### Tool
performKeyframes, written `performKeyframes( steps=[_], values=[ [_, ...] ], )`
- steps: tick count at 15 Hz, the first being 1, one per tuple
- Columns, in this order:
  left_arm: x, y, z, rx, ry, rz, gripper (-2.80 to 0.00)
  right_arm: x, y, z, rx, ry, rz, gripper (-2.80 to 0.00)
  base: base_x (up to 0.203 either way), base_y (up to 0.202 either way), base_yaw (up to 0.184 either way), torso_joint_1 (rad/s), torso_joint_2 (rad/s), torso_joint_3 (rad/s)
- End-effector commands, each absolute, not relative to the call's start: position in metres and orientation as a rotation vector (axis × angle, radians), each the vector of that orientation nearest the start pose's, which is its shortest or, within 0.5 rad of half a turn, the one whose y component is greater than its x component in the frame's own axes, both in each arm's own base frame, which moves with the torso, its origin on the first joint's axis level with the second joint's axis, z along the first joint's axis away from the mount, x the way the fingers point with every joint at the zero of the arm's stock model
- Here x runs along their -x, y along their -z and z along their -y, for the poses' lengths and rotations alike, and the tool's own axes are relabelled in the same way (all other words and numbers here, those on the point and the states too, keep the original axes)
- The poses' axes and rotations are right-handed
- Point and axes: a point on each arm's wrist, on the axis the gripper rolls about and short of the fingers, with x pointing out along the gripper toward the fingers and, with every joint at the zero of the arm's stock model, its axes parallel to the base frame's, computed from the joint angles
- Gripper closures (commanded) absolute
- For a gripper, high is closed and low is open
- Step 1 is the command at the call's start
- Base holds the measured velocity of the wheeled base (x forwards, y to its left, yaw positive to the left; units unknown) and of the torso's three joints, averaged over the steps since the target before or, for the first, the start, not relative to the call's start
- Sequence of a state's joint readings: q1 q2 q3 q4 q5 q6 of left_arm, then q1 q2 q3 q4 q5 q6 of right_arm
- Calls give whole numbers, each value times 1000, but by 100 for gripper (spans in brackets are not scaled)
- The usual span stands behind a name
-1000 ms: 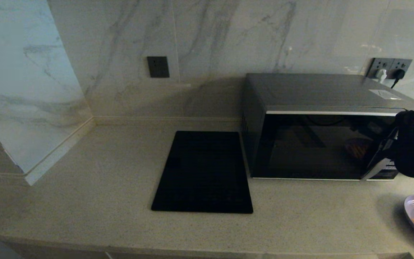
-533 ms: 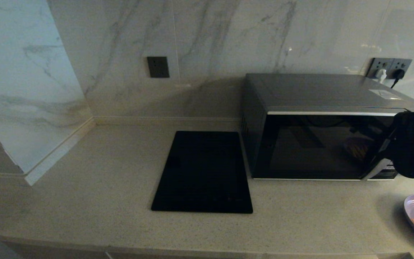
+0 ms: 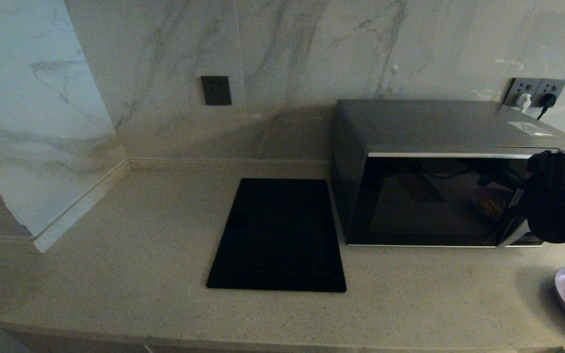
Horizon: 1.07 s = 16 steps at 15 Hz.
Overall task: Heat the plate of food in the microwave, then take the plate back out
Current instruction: Open the microwave oven
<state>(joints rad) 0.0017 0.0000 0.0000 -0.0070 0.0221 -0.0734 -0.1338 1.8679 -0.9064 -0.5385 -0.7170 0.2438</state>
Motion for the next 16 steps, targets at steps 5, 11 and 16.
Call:
performKeyframes(
  steps=[5,11,16],
  values=[
    [23,-76,0,74,-24,7,0,-333,-148,50,-82,931,-292,0,0,0,0,0,0,0],
    [23,-76,0,74,-24,7,0,-336,-148,46,-54,1021,-272,0,0,0,0,0,0,0],
    [23,-76,0,74,-24,9,0,-339,-147,45,-54,1082,-247,0,0,0,0,0,0,0]
  ],
)
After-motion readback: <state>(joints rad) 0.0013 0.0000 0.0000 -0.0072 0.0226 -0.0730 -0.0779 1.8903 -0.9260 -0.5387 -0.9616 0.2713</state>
